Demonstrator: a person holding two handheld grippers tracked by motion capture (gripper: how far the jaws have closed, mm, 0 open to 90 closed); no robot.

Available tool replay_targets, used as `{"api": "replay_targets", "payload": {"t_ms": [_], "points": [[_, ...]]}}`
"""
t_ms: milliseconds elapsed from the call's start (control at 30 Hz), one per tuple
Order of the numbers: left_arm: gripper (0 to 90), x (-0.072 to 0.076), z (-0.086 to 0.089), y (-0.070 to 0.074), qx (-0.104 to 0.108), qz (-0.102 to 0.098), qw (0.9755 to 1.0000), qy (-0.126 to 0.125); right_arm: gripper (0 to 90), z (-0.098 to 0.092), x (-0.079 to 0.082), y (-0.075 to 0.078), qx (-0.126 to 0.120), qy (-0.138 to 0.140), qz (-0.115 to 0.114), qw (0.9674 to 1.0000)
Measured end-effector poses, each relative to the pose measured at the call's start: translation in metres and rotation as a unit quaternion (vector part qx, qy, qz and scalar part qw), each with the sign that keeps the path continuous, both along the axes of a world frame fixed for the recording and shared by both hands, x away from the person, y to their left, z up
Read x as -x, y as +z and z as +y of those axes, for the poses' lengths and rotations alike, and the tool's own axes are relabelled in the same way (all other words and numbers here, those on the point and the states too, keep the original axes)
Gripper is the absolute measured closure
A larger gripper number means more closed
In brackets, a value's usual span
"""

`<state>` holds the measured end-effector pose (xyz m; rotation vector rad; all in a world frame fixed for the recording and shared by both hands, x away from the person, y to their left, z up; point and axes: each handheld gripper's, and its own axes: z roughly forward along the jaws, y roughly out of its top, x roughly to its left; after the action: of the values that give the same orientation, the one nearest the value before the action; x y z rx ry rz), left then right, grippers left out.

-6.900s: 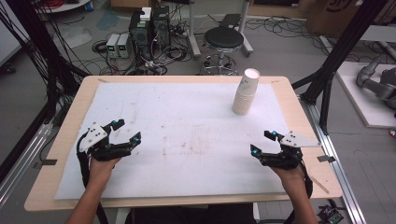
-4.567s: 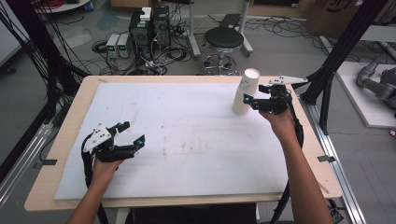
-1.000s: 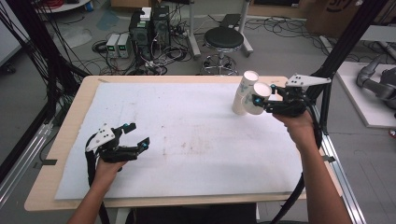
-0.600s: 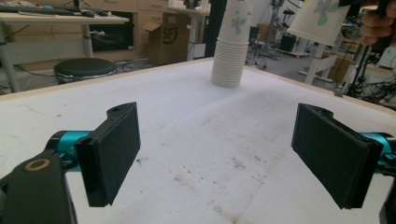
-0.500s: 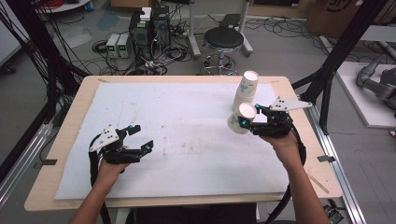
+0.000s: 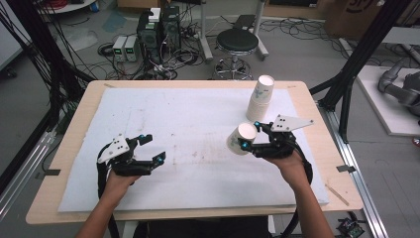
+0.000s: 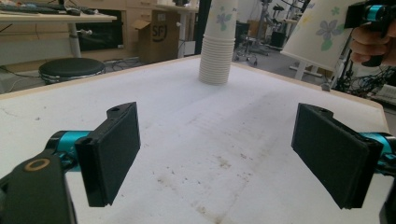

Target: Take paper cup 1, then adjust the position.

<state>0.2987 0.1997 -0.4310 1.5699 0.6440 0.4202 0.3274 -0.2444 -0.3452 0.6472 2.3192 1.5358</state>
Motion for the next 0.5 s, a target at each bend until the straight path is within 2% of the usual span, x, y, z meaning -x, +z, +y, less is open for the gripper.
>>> {"api": "replay_targets", "payload": {"t_ms": [200,500], "points": [[15.5,-0.001,-0.002,0.0,0.0,0.001,1.0,-0.005,36.8,0.006,0.003,-0.001,0.003,0.009,-0.002,1.0],[15.5,-0.002,-0.012,0.002,-0.011,-0.006,0.9996,-0.025,36.8,0.008,0.007,0.0,-0.001,0.017,0.004,0.9998]]}}
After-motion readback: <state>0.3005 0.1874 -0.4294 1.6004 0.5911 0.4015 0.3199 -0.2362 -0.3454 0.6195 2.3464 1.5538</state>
